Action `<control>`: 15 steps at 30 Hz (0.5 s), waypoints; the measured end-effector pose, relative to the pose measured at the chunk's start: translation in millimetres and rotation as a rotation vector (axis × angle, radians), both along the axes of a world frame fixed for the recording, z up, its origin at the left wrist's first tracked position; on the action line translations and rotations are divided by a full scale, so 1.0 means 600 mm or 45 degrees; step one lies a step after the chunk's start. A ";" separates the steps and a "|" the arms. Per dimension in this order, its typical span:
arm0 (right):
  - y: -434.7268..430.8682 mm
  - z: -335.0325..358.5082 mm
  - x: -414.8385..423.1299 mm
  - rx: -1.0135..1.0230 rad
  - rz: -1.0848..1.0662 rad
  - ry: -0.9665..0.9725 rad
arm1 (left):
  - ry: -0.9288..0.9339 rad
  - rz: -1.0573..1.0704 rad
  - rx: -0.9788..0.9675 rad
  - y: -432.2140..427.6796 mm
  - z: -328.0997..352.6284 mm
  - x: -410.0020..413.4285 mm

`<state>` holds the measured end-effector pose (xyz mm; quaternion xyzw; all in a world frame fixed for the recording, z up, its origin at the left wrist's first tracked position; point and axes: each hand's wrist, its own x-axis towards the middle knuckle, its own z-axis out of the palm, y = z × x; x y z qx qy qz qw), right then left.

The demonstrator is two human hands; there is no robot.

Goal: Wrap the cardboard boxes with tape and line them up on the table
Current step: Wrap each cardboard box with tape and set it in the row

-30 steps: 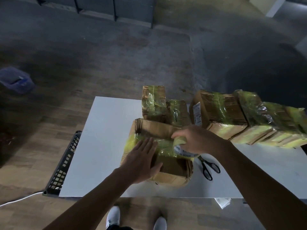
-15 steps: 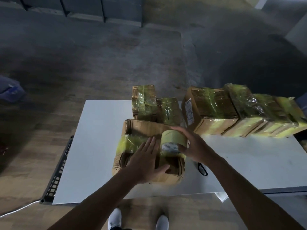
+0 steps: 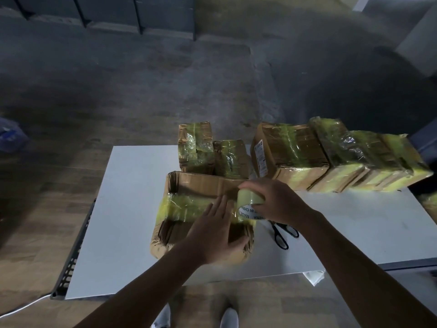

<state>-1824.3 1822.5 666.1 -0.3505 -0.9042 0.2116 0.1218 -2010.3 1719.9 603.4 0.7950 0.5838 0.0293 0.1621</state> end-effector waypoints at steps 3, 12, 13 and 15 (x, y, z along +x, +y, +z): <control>-0.005 -0.010 0.017 -0.235 -0.071 0.170 | 0.037 -0.041 -0.092 0.002 -0.007 0.006; 0.001 -0.010 0.087 -0.366 -0.186 0.210 | 0.073 -0.076 -0.145 0.007 -0.013 0.006; 0.001 -0.009 0.095 -0.351 -0.183 0.164 | 0.080 -0.075 -0.144 0.006 -0.011 0.006; 0.000 -0.018 0.099 -0.295 -0.138 0.054 | 0.104 -0.073 -0.165 0.007 -0.006 0.007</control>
